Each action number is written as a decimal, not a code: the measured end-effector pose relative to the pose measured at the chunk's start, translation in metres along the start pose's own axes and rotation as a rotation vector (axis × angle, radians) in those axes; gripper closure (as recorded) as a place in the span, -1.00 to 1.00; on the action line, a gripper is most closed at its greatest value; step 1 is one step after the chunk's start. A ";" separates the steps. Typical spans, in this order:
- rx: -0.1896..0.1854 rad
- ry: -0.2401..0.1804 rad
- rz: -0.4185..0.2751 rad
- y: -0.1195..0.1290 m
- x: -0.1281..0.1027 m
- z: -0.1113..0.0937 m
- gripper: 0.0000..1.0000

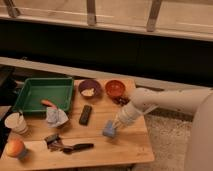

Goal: Wipe table surface with sponge

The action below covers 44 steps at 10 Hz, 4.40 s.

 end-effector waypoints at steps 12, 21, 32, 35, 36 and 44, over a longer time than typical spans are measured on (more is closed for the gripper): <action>-0.094 -0.063 -0.023 0.057 -0.042 0.029 1.00; 0.016 -0.008 0.040 0.002 -0.001 0.012 1.00; -0.113 0.013 -0.065 0.079 -0.007 0.043 1.00; -0.065 0.028 -0.022 0.048 0.007 0.036 1.00; -0.044 0.020 0.008 0.029 0.002 0.028 1.00; -0.036 -0.040 -0.018 0.035 -0.061 0.011 1.00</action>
